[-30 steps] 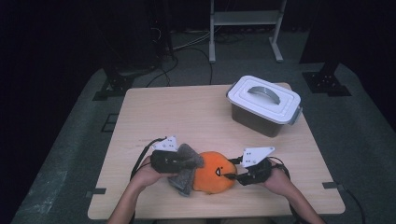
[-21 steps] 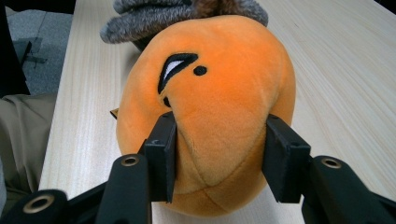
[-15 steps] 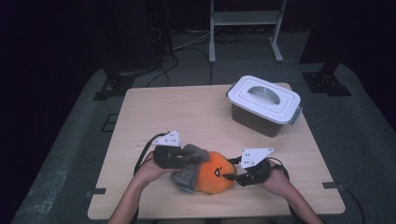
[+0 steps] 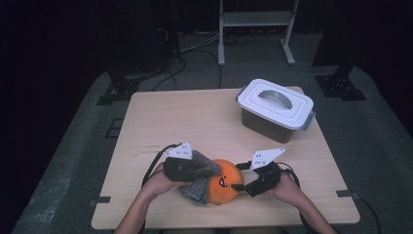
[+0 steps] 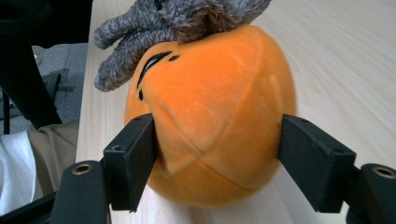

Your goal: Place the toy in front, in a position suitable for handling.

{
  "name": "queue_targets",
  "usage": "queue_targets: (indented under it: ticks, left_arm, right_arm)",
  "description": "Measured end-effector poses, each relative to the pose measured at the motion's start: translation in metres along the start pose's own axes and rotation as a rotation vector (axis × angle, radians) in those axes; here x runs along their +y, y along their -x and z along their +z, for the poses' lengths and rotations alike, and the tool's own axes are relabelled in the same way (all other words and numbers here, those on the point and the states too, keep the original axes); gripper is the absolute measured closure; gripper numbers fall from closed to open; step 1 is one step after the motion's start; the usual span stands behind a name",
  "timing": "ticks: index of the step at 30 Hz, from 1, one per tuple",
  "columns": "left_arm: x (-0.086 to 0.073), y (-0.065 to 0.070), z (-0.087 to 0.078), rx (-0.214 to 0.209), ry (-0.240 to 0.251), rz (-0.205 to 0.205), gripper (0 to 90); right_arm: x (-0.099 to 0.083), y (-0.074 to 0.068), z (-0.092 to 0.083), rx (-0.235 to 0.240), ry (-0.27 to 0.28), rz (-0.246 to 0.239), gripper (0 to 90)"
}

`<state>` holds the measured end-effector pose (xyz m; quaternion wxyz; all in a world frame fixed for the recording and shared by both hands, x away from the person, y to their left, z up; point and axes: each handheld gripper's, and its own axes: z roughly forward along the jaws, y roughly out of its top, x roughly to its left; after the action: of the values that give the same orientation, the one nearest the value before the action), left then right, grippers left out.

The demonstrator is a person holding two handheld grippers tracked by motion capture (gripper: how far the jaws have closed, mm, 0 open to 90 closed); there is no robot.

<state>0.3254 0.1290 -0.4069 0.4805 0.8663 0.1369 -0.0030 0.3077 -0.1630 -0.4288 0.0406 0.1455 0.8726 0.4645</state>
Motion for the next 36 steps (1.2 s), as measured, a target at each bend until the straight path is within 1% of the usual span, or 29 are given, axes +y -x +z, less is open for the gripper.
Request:
queue_targets:
  ticks: [1,2,4,5,6,7,8,9,11,12,14,15,16,17,18,19,21,22,24,28,29,30,32,34,35,36]
  left_arm:
    - [0.001,0.001,0.001,0.005,-0.004,0.006,76.8]
    - [0.002,0.002,0.001,0.009,-0.009,0.014,76.8]
    - [0.006,0.001,0.001,0.011,-0.01,0.023,76.8]
    - [0.01,0.001,0.001,0.011,-0.01,0.03,76.8]
    - [0.01,0.001,0.001,0.011,-0.01,0.03,76.8]
    - [0.013,0.0,0.001,0.011,-0.009,0.034,76.8]
    - [0.018,0.001,0.002,0.006,0.001,0.042,76.8]
    - [0.018,0.001,0.002,0.006,0.001,0.042,76.8]
    - [0.026,0.003,0.005,-0.001,-0.005,0.059,76.8]
    - [0.031,0.004,0.008,-0.005,-0.009,0.07,76.8]
    - [0.04,0.007,0.011,-0.02,-0.005,0.085,76.8]
    - [0.04,0.007,0.011,-0.02,-0.005,0.085,76.8]
    - [0.047,0.009,0.013,-0.027,-0.002,0.099,76.8]
    - [0.047,0.009,0.013,-0.027,-0.002,0.099,76.8]
    - [0.055,0.012,0.017,-0.034,-0.004,0.121,76.8]
    - [0.059,0.014,0.019,-0.033,-0.009,0.127,76.7]
    - [0.06,0.014,0.02,-0.032,-0.015,0.132,76.8]
    - [0.061,0.013,0.023,-0.029,-0.028,0.13,76.8]
    - [0.059,0.012,0.022,-0.03,-0.031,0.126,76.8]
    - [0.042,0.001,0.015,-0.019,-0.022,0.075,76.8]
    - [0.042,0.001,0.015,-0.019,-0.022,0.075,76.8]
    - [0.038,0.0,0.013,-0.017,-0.019,0.063,76.8]
    - [0.024,-0.005,0.007,-0.009,-0.006,0.032,76.8]
    - [0.015,-0.007,0.002,-0.004,-0.008,0.017,76.7]
    - [0.015,-0.007,0.002,-0.004,-0.008,0.017,76.7]
    - [0.007,-0.009,-0.002,0.005,-0.009,-0.001,76.7]
  right_arm:
    - [0.001,-0.001,0.002,-0.008,-0.004,-0.008,33.6]
    - [0.001,-0.001,0.002,-0.008,-0.004,-0.008,33.6]
    - [0.002,-0.003,0.001,-0.025,-0.001,-0.024,44.3]
    - [0.002,-0.003,-0.001,-0.036,0.003,-0.042,49.2]
    - [0.002,-0.003,-0.002,-0.043,0.003,-0.048,50.5]
    - [0.002,-0.003,-0.002,-0.043,0.003,-0.048,50.5]
    - [0.005,-0.003,-0.005,-0.057,-0.002,-0.061,51.5]
    - [0.005,-0.003,-0.005,-0.057,-0.002,-0.061,51.5]
    - [0.008,-0.003,-0.005,-0.078,-0.005,-0.094,52.7]
    - [0.008,-0.004,-0.004,-0.084,-0.007,-0.102,52.8]
    - [0.01,-0.007,-0.004,-0.089,-0.003,-0.12,52.9]
    - [0.01,-0.008,-0.004,-0.089,-0.002,-0.13,52.9]
    - [0.01,-0.009,-0.003,-0.091,0.001,-0.137,52.9]
    - [0.01,-0.009,-0.003,-0.091,0.001,-0.137,52.9]
    - [0.012,-0.012,-0.003,-0.092,0.004,-0.157,52.9]
    - [0.012,-0.013,-0.003,-0.092,0.002,-0.162,52.9]
    - [0.013,-0.014,-0.003,-0.097,-0.003,-0.171,52.9]
    - [0.012,-0.014,-0.004,-0.098,-0.004,-0.174,53.3]
    - [0.011,-0.013,-0.004,-0.096,-0.004,-0.179,53.6]
    - [0.007,-0.01,-0.005,-0.087,-0.005,-0.178,54.1]
    - [0.007,-0.01,-0.005,-0.087,-0.005,-0.178,54.1]
    - [0.007,-0.009,-0.005,-0.084,-0.007,-0.182,54.1]
    - [0.005,-0.007,-0.005,-0.081,-0.008,-0.174,54.1]
    - [0.003,-0.005,-0.006,-0.077,-0.008,-0.165,54.0]
    - [0.002,-0.003,-0.006,-0.076,-0.007,-0.156,54.0]
    - [0.001,-0.002,-0.006,-0.074,-0.007,-0.152,54.0]
